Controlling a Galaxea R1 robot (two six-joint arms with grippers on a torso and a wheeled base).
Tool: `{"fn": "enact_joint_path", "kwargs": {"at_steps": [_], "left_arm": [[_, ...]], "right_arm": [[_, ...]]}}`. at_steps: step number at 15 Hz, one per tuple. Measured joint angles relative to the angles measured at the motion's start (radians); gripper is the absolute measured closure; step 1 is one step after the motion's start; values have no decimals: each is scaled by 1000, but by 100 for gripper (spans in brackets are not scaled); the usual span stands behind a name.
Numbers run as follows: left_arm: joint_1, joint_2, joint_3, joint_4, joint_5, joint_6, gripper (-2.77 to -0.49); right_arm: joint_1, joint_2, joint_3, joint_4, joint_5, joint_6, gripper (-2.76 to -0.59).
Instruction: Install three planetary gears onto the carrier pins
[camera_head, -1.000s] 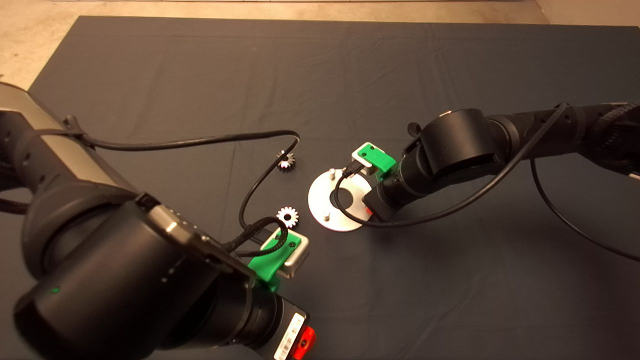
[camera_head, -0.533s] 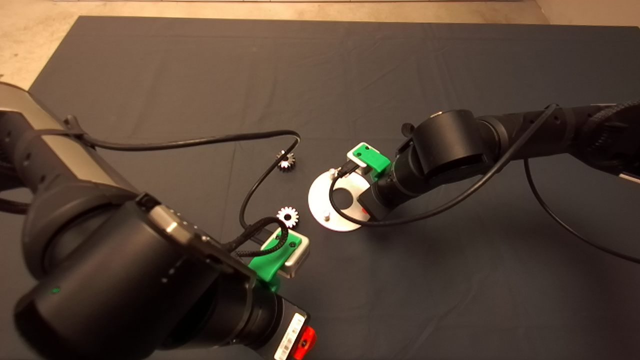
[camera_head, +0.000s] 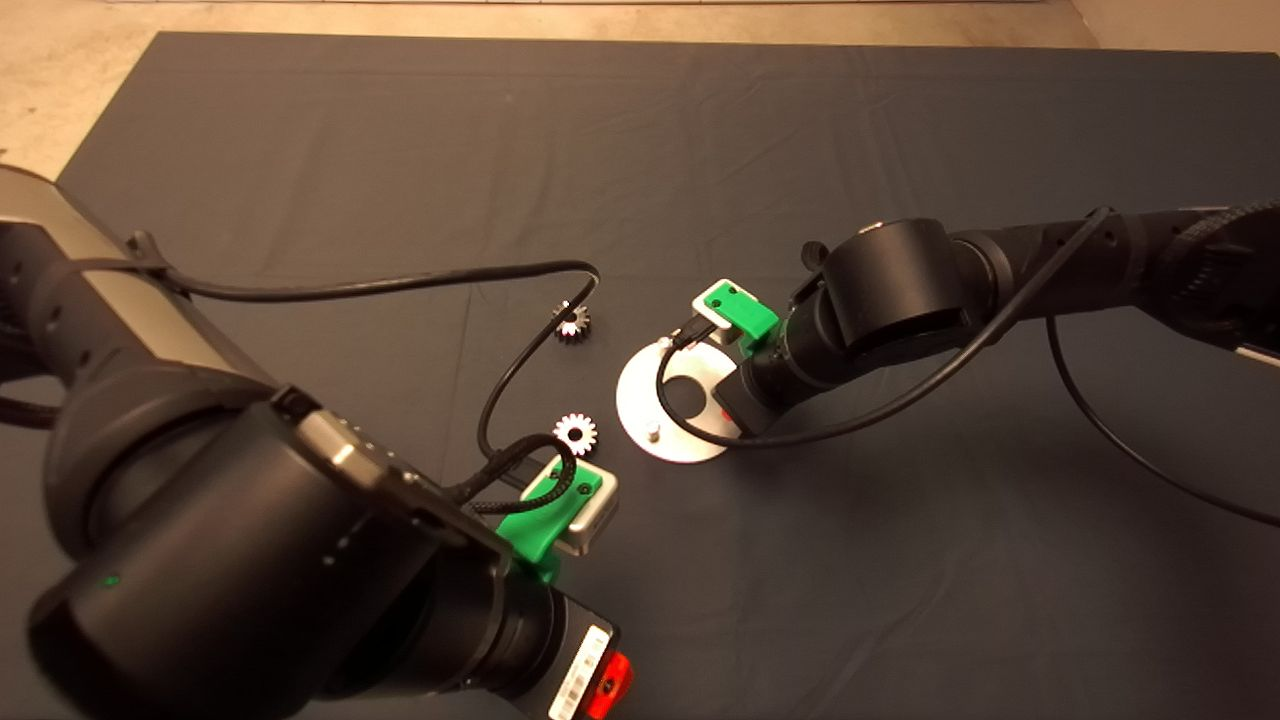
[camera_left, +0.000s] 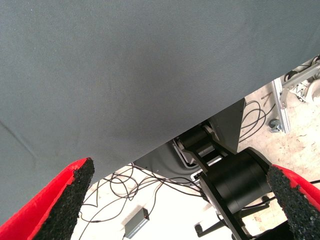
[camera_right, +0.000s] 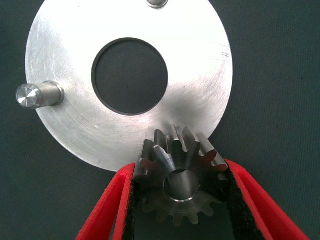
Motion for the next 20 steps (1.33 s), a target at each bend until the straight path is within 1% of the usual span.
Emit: {"fn": "enact_joint_path", "kwargs": {"at_steps": [2,4,20], "left_arm": [[2,0,2,0,0,-1,-251],[5,0,3,0,0,-1,-251],[5,0,4,0,0,-3,-251]], "right_arm": [[0,0,-4,-12,0,-1,-107],[0,0,-8,-17,0,-1,-107],[0,-6,1,-19,0,-1,-107]]}}
